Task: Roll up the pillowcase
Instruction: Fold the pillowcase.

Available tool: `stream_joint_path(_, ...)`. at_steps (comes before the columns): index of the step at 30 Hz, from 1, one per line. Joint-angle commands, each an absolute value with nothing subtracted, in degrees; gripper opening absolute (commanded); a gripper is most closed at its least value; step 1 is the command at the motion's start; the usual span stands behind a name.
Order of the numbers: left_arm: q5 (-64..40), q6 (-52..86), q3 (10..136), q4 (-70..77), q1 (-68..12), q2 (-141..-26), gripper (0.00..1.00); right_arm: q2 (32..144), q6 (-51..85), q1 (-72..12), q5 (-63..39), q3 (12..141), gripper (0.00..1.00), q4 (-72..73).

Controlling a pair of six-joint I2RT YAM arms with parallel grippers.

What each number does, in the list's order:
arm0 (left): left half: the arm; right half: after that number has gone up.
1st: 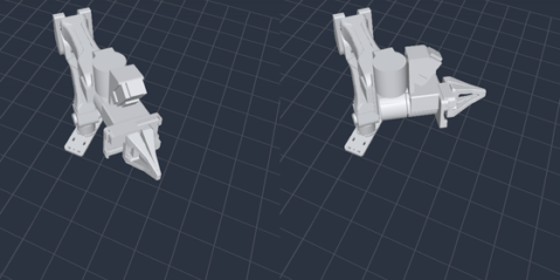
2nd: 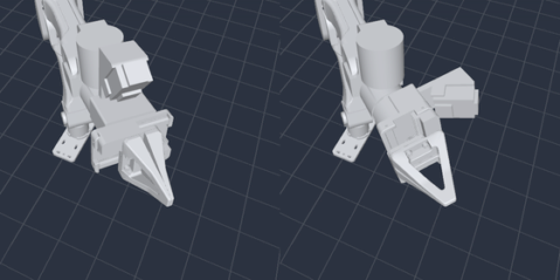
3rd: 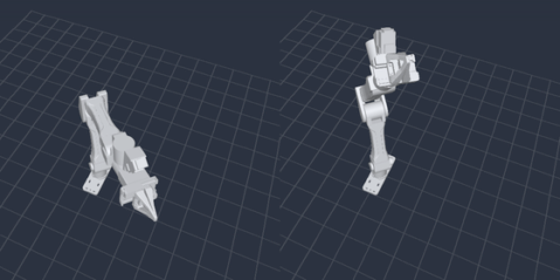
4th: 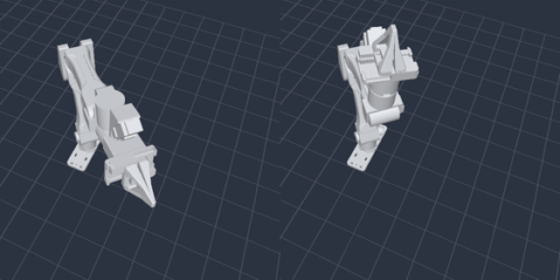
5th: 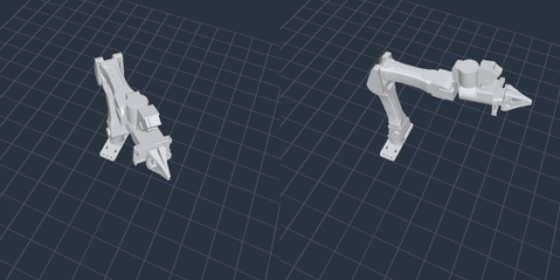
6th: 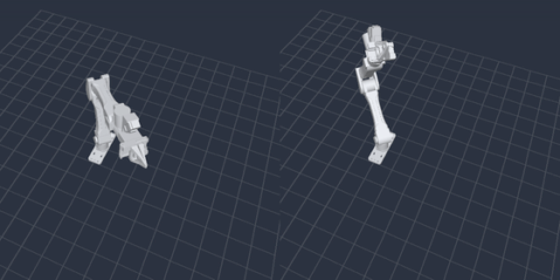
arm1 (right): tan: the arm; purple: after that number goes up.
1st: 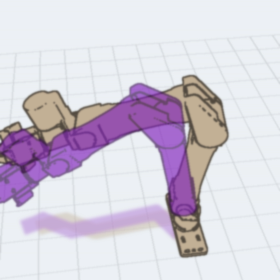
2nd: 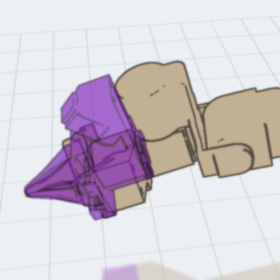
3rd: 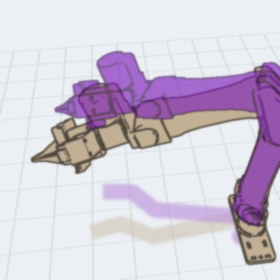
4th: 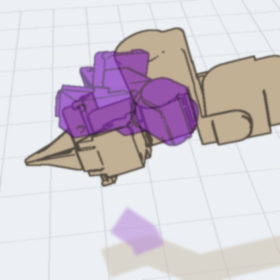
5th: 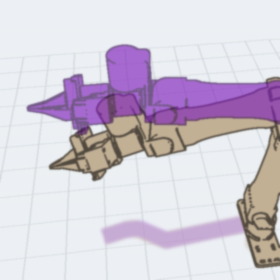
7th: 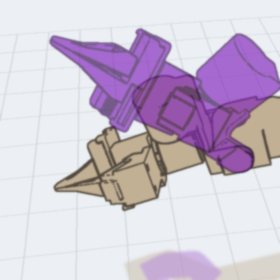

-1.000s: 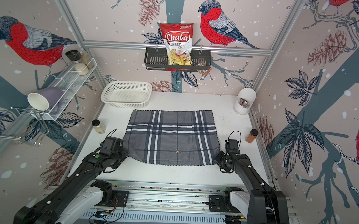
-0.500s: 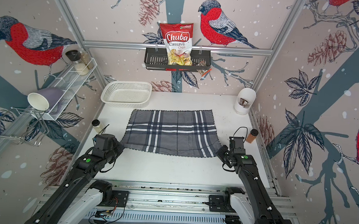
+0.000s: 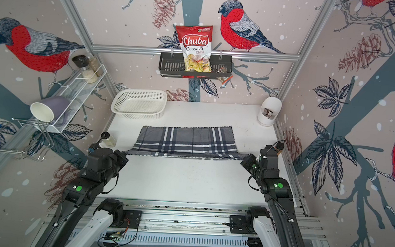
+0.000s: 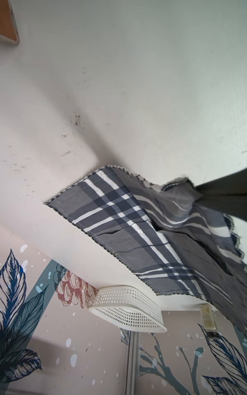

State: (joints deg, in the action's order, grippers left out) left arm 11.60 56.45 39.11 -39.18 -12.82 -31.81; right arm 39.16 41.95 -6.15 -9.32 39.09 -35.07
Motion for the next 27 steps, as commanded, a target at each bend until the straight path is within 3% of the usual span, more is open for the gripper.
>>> stream_joint_path(1,9.6,52.4,40.0,-30.0,-12.7,-39.4,0.00,42.3,40.1,-5.6,-8.0,39.9,0.00,-26.7)
stream_joint_path(10,9.8,49.9,42.7,-23.9,-9.8,-56.7,0.00,60.2,38.7,-5.9,-11.5,42.6,0.00,-11.9)
stream_joint_path(27,12.0,36.2,54.9,-19.5,-5.7,-79.0,0.00,87.8,35.3,-7.0,-8.6,61.5,0.00,-9.2)
